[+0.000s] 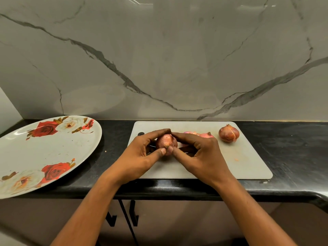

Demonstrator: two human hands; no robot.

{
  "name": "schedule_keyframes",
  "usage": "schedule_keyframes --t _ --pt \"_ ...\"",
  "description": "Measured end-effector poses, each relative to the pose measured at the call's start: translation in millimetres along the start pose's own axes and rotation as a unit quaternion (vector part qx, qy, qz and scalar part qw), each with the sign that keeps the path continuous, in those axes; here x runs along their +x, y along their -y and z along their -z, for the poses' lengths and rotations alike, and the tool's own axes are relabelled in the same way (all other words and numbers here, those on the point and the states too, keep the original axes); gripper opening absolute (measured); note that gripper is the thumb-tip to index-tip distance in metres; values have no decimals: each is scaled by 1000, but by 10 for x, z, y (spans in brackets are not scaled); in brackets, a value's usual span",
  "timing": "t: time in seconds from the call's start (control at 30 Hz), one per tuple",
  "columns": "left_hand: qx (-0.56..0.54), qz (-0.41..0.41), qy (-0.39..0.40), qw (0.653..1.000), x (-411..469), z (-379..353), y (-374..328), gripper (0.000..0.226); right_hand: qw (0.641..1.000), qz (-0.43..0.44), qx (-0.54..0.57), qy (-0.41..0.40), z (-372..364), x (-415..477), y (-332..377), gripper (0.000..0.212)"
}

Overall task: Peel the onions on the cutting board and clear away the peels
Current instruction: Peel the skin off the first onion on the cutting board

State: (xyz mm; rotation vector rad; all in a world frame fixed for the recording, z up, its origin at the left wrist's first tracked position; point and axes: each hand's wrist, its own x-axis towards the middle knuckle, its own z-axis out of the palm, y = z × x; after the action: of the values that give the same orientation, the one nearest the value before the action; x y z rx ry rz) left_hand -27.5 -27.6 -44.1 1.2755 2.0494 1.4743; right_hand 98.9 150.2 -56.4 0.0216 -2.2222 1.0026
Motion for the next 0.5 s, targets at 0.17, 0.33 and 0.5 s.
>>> schedule_keyframes --t 0.17,0.33,0.5 --pt "-13 1 6 1000 -9 5 -6 55 999 3 -23 -23 3 -3 -81 32" --pt "-26 7 9 1000 -2 24 10 54 999 -8 18 -35 -21 -22 -156 24" --pt "-27 9 1 1000 24 25 38 54 1000 -14 -9 -17 -7 -11 -158 14"
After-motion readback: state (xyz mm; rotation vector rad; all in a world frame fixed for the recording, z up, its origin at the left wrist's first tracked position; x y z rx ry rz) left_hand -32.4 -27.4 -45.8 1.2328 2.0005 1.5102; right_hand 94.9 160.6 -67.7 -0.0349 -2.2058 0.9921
